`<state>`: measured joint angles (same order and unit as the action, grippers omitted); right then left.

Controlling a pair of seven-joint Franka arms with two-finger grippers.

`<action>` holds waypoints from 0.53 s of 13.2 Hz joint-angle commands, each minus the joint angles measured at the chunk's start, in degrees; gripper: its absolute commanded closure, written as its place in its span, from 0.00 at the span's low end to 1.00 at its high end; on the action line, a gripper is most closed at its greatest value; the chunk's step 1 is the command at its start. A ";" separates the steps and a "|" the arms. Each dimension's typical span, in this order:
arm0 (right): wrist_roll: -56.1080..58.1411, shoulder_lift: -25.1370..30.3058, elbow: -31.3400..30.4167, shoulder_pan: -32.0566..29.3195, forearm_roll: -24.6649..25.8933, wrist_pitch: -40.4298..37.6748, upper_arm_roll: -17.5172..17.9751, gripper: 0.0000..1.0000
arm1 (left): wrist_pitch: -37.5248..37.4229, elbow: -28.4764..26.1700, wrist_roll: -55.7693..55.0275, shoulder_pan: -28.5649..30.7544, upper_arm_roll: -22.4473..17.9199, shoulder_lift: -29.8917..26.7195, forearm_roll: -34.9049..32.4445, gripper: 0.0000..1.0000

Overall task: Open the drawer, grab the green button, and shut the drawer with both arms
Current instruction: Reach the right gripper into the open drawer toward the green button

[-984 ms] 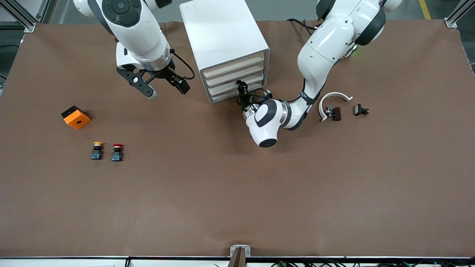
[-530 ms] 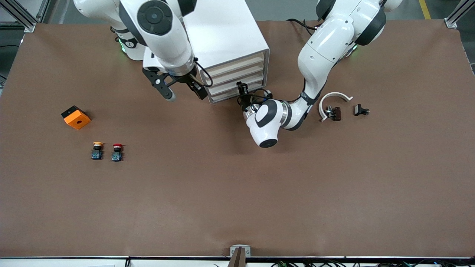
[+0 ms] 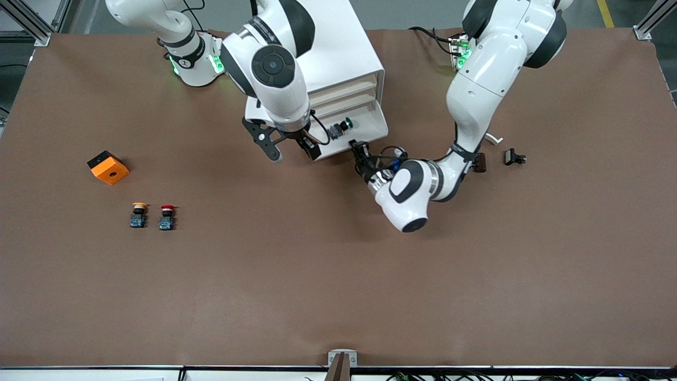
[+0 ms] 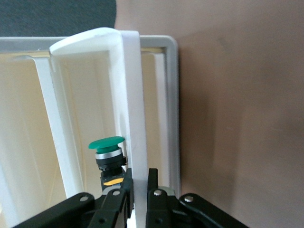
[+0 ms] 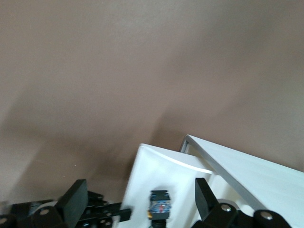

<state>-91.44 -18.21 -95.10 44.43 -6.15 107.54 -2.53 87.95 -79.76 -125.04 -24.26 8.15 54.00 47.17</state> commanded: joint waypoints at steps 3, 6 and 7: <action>-0.33 -4.19 1.32 2.94 -0.97 4.77 -0.55 0.00 | 0.03 4.00 3.31 -0.08 -3.05 0.49 0.29 1.00; -0.23 -6.48 1.32 5.04 -0.88 8.73 -0.55 0.00 | 0.29 4.70 4.80 -0.08 -4.63 0.40 0.38 1.00; -0.23 -7.44 1.75 5.49 -1.14 10.13 -0.55 0.00 | 0.47 4.88 5.07 0.01 -4.81 0.40 0.38 0.95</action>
<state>-91.63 -23.61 -95.07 48.44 -6.15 116.13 -2.51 88.08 -76.78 -122.83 -24.21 4.77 54.02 47.17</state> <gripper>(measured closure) 0.000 0.859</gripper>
